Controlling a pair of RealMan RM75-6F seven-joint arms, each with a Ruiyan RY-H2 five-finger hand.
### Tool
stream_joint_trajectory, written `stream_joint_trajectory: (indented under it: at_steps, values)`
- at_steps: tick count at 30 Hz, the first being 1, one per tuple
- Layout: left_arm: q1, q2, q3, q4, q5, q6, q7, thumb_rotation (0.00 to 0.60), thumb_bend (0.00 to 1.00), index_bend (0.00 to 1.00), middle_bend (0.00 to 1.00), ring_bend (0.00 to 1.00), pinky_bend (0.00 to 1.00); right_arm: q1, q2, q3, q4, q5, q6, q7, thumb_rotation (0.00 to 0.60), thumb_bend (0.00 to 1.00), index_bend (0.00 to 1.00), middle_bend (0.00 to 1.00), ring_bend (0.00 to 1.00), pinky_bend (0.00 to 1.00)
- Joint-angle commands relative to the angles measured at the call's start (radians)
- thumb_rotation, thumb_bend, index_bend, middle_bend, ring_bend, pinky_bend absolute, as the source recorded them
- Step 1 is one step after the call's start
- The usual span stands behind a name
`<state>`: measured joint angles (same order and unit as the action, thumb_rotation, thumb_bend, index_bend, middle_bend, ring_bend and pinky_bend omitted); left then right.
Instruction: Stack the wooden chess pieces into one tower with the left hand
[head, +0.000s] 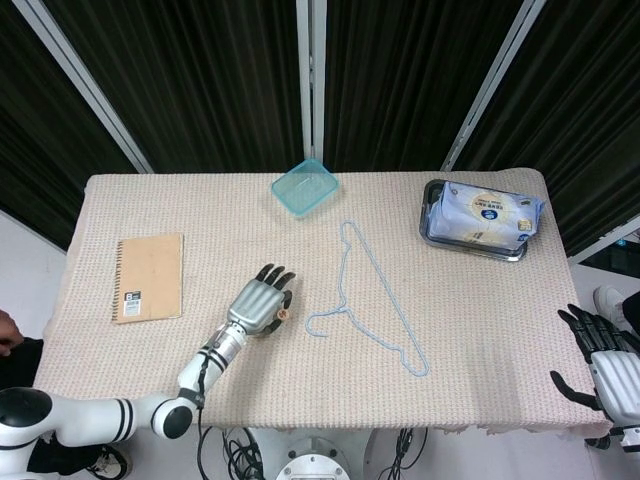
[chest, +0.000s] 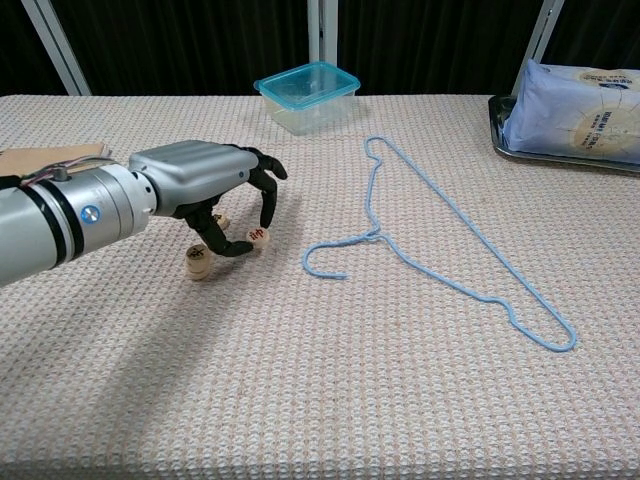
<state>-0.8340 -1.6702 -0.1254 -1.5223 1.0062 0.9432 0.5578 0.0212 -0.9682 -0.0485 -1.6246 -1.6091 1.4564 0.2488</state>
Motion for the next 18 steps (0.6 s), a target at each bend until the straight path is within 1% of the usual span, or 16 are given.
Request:
stream_joint_trajectory:
  at_steps: [1,8,12,18]
  values:
    - [0.003,0.026,-0.004,-0.044,-0.001,0.02,0.013,0.6,0.31,0.48,0.09,0.0,0.0,-0.002,0.0,-0.001,-0.002,-0.002,0.003,-0.002,0.6,0.26,0.0,0.0,0.0,0.0]
    - [0.021,0.079,0.007,-0.145,0.002,0.072,0.048,0.6,0.31,0.48,0.09,0.0,0.0,0.003,-0.005,-0.005,-0.004,-0.005,-0.008,-0.014,0.6,0.26,0.0,0.0,0.0,0.0]
    - [0.042,0.117,0.019,-0.209,0.018,0.124,0.071,0.6,0.31,0.48,0.09,0.0,0.0,0.007,-0.007,-0.004,-0.006,-0.001,-0.016,-0.021,0.6,0.26,0.0,0.0,0.0,0.0]
    - [0.069,0.15,0.043,-0.261,0.041,0.156,0.07,0.6,0.31,0.48,0.09,0.0,0.0,0.017,-0.012,-0.004,-0.008,0.011,-0.041,-0.035,0.6,0.26,0.0,0.0,0.0,0.0]
